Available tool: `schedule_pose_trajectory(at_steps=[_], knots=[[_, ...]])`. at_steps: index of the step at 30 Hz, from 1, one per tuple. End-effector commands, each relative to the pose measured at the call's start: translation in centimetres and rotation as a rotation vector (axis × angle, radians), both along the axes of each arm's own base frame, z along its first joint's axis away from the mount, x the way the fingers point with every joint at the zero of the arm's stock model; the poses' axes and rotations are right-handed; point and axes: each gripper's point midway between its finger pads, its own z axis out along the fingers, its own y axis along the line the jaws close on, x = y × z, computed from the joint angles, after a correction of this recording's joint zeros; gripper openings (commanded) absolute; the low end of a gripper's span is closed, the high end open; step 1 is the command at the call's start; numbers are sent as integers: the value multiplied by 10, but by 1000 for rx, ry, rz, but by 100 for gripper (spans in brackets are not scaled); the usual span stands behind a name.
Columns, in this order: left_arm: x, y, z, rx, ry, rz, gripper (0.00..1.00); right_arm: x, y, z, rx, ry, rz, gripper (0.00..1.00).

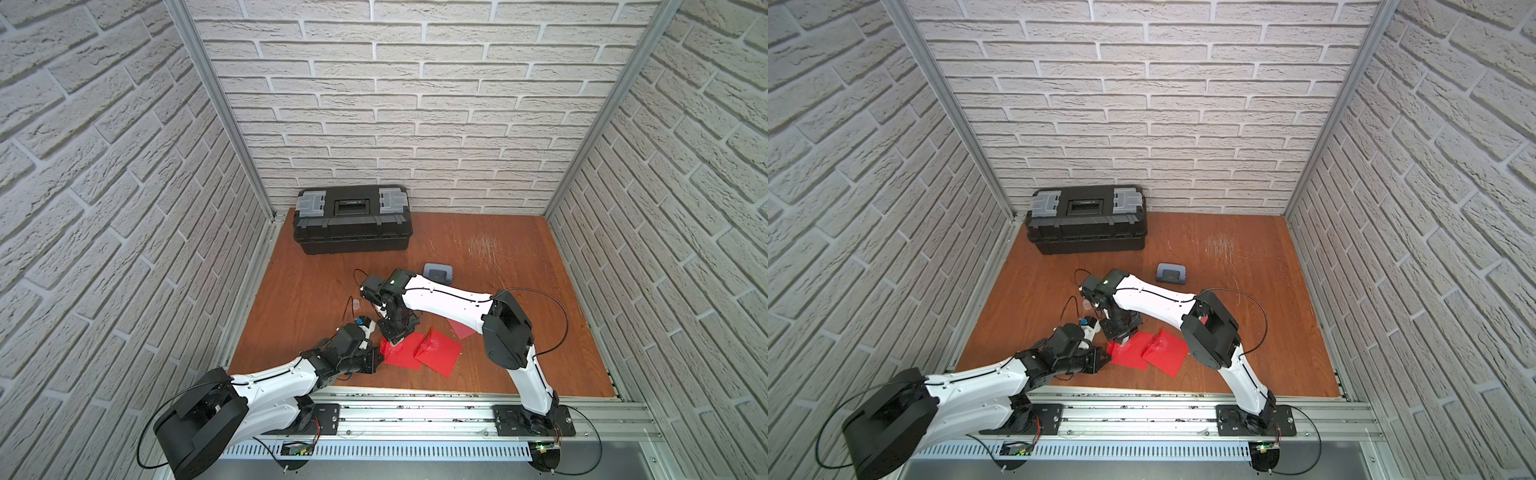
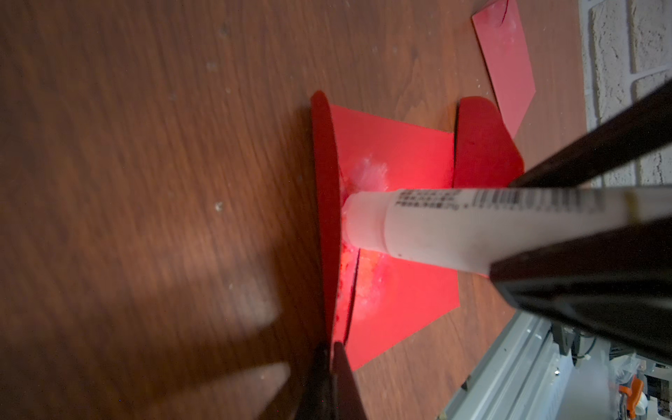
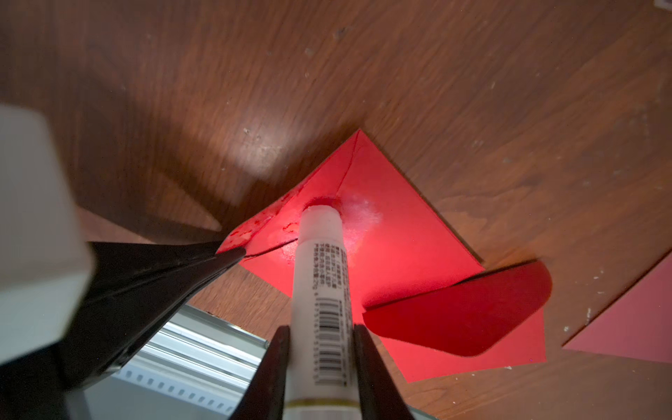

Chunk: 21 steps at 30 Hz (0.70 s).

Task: Seal the envelope with a glue stick
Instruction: Apply the envelope at the center of the board.

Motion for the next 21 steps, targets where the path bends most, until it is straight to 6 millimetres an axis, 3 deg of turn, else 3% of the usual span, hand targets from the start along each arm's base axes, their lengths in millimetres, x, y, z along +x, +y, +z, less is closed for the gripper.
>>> schedule_pose_trajectory(at_steps=[1, 4, 7, 10, 13, 16, 18, 21], knots=[[-18, 22, -28, 107, 82, 2, 3, 17, -41, 5, -248, -117, 32, 3], [-18, 23, -28, 108, 82, 3, 3, 16, -42, 1, -267, -108, 43, 3], [-17, 22, -28, 108, 82, 3, 3, -12, -2, -14, -32, 51, 33, 3], [-17, 23, -28, 108, 82, 4, 3, -29, 32, -9, 167, 146, 7, 3], [-17, 22, -27, 106, 80, 3, 3, -17, 17, -5, 93, 78, 3, 3], [-17, 22, -27, 106, 81, 3, 3, 12, -29, 3, -180, -88, 22, 3], [-17, 22, -28, 108, 82, 4, 3, 22, -47, 8, -298, -150, 45, 3], [-17, 22, -28, 107, 82, 3, 3, 13, -35, 2, -230, -99, 49, 3]])
